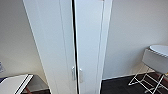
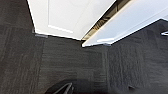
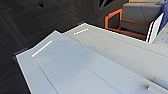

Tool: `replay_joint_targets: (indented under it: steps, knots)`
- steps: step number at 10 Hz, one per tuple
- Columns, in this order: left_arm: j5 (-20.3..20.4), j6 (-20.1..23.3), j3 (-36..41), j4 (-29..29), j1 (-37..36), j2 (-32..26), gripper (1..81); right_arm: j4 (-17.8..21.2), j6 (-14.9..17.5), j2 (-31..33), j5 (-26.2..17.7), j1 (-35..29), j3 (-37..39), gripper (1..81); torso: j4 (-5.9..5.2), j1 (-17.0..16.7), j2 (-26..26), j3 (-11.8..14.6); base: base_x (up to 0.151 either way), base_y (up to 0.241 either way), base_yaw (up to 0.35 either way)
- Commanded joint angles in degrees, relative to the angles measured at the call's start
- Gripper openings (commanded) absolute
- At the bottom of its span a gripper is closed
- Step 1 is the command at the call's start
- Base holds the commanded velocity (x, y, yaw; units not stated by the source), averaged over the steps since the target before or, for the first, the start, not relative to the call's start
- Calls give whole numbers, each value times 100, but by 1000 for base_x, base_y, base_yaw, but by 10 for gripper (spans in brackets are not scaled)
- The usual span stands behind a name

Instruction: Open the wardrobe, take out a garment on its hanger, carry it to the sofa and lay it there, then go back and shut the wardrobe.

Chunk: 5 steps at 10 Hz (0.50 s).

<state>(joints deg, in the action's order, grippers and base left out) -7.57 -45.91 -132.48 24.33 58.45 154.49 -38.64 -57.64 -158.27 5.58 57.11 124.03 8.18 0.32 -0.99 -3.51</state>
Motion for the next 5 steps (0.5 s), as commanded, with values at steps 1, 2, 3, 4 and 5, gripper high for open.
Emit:
replay_joint_targets:
  steps: [1,2,3,4,5]
  knots:
    - [36,47,-235,1065,415,232,811,-715,16,-14,-180,162,797,811,0,0,0,0,0,0,0]
    - [36,47,-358,1399,714,337,811,-926,16,-181,-172,532,1386,811,0,0,0,0,0,0,0]
    - [45,38,-472,1724,996,451,811,-1084,51,-401,-128,901,1975,811,0,0,0,0,0,0,0]
    - [166,47,-577,1898,1234,557,811,-1206,68,-619,-102,1219,2437,811,0,-2,0,0,0,0,0]
    - [447,38,-717,2058,1463,636,811,-1251,68,-821,-101,1527,2790,811,0,-2,0,2,0,0,0]
